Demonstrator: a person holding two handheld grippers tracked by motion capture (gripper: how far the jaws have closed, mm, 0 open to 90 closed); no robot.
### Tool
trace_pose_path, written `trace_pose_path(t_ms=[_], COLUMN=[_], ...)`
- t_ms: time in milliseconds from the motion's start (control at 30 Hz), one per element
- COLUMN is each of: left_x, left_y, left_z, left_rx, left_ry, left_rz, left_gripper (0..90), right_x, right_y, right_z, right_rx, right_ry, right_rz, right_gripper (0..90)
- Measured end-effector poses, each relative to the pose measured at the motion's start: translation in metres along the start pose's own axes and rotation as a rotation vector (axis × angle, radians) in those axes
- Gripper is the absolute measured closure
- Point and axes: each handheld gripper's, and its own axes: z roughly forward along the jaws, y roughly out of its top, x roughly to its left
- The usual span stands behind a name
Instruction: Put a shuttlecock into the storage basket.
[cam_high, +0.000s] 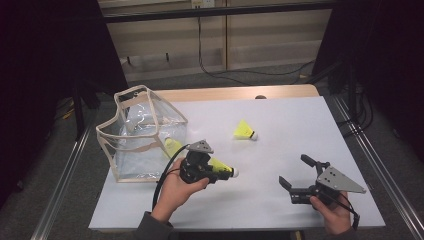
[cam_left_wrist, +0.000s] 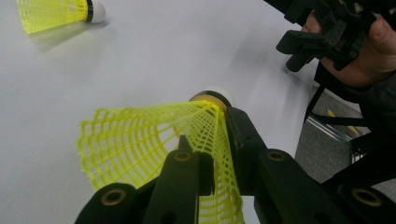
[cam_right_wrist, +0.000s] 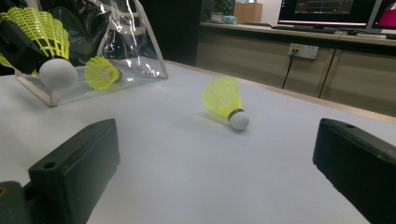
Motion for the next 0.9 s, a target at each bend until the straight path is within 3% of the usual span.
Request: trace_pose_path(t_ms=[900], left_x=[0.001], left_y=[0.019], left_z=[-0.016], left_rx=[0.057], left_ry=[0.014], left_rz=[0.006], left_gripper=[82.6], right_x=[-0.002], right_y=[-0.002], right_z=[-0.002], right_rx=[-0.004], right_ry=[-0.01], right_rz=[0.003], right_gripper=[0.7])
